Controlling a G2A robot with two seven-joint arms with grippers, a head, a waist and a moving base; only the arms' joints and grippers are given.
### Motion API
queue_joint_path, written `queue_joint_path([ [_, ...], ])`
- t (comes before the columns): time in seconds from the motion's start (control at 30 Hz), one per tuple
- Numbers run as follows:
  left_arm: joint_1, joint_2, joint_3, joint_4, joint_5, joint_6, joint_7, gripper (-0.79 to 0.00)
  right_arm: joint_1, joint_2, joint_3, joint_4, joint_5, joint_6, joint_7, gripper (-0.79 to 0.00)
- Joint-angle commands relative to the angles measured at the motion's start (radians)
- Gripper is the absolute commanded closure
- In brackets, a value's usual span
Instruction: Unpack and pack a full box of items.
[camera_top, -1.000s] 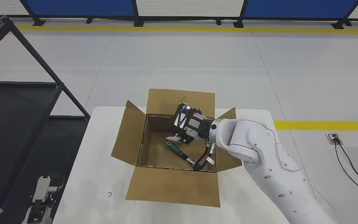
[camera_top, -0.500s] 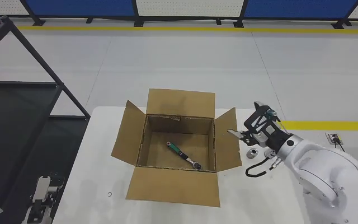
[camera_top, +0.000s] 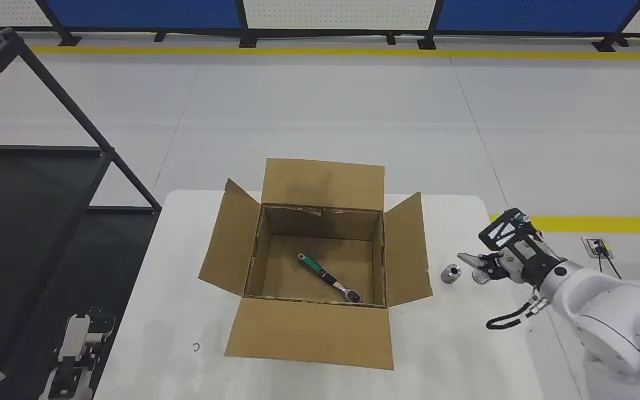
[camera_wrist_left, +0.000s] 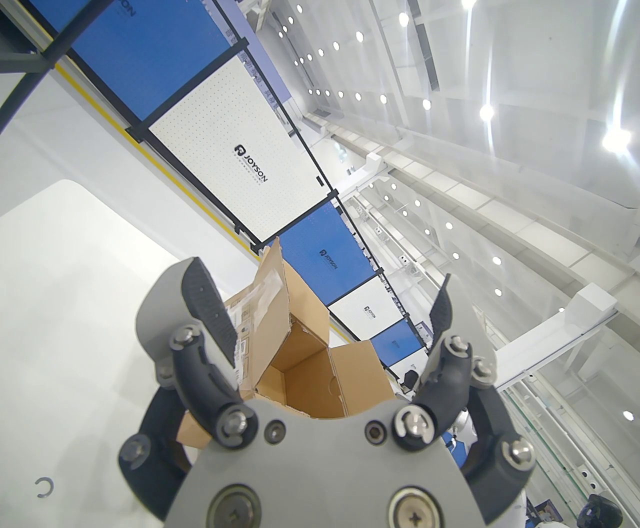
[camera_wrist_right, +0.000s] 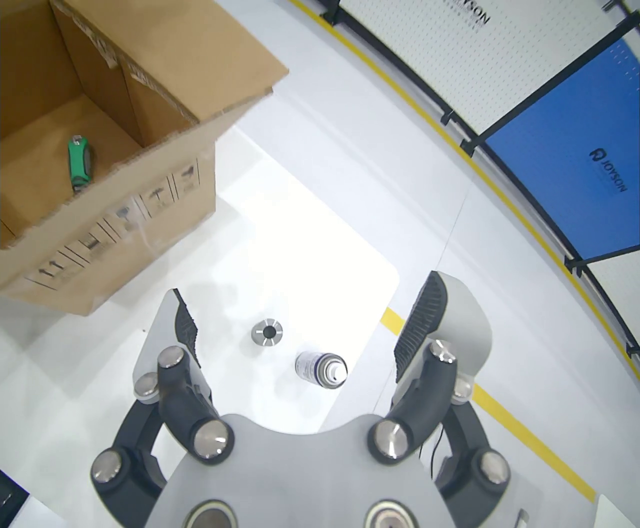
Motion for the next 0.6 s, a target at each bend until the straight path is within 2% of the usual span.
queue_joint_path([
  [0.0, 0.000, 0.000, 0.000, 0.000, 0.000, 0.000, 0.000, -0.785, 0.043, 0.004, -0.026, 0.066, 0.016, -0.033, 0.042, -0.785],
  [0.23, 0.000, 0.000, 0.000, 0.000, 0.000, 0.000, 0.000, -0.785, 0.185, 0.015, -0.113, 0.308, 0.101, -0.112, 0.178, -0.785],
  [0.33, 0.000, 0.000, 0.000, 0.000, 0.000, 0.000, 0.000, -0.785, 0.226, 0.022, -0.153, 0.385, 0.120, -0.099, 0.196, -0.785],
  [0.57, 0.000, 0.000, 0.000, 0.000, 0.000, 0.000, 0.000, -0.785, 0.230, 0.022, -0.159, 0.390, 0.121, -0.096, 0.200, -0.785],
])
